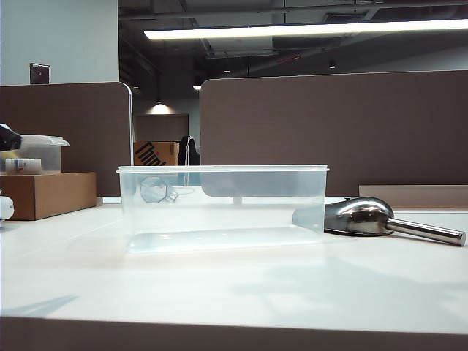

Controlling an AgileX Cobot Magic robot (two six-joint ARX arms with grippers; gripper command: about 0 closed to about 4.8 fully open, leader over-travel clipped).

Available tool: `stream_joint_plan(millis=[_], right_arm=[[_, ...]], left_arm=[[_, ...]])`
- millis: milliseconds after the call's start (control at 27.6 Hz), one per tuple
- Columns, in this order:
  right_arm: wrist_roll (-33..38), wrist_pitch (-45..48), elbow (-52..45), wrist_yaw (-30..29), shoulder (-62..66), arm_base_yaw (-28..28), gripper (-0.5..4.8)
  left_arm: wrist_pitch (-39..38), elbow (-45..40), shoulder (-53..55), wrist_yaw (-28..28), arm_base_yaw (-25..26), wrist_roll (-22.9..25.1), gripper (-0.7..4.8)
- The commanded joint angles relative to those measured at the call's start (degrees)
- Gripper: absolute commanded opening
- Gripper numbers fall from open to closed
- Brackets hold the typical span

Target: Pick up the metal ice scoop from the table and place it inside the transparent plastic box.

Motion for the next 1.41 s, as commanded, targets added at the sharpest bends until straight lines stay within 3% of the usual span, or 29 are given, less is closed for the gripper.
stream_joint_plan(millis=[36,109,181,326,398,652,1014,1412], right_arm=[[-3.1,-1.2,4.0,-5.4,8.7,0.1,1.03],[-5.0,-2.0,5.9,-8.1,13.6,0.1,1.54],[-8.1,-2.9,7.7,-10.4,19.2,0.1,1.73],[-13.0,-5.9,11.4,-11.1,28.8,0.2,3.16],[-16.9,-7.1,13.0,-11.1,33.0,0.2,3.57],[-29.0,-7.0,16.6,-6.1,43.5,0.2,3.59],[-33.9,-7.4,24.1,-2.7,58.5,0.1,3.33],[-41.0,-19.6,37.1,-2.0,71.2,0.2,3.33]], left_arm=[[0.4,0.0,0.1,0.1,0.0,0.0,0.21],[0.3,0.0,0.1,0.1,-0.1,0.0,0.21],[0.3,0.0,0.1,0.0,-0.7,0.0,0.21],[0.3,0.0,0.1,-0.1,-2.8,0.0,0.21],[0.3,0.0,0.1,-0.1,-4.0,0.0,0.21],[0.3,0.0,0.1,-0.1,-4.5,0.0,0.21],[0.3,0.0,0.1,-0.1,-4.5,0.0,0.21],[0.3,0.0,0.1,-0.1,-4.5,0.0,0.21]])
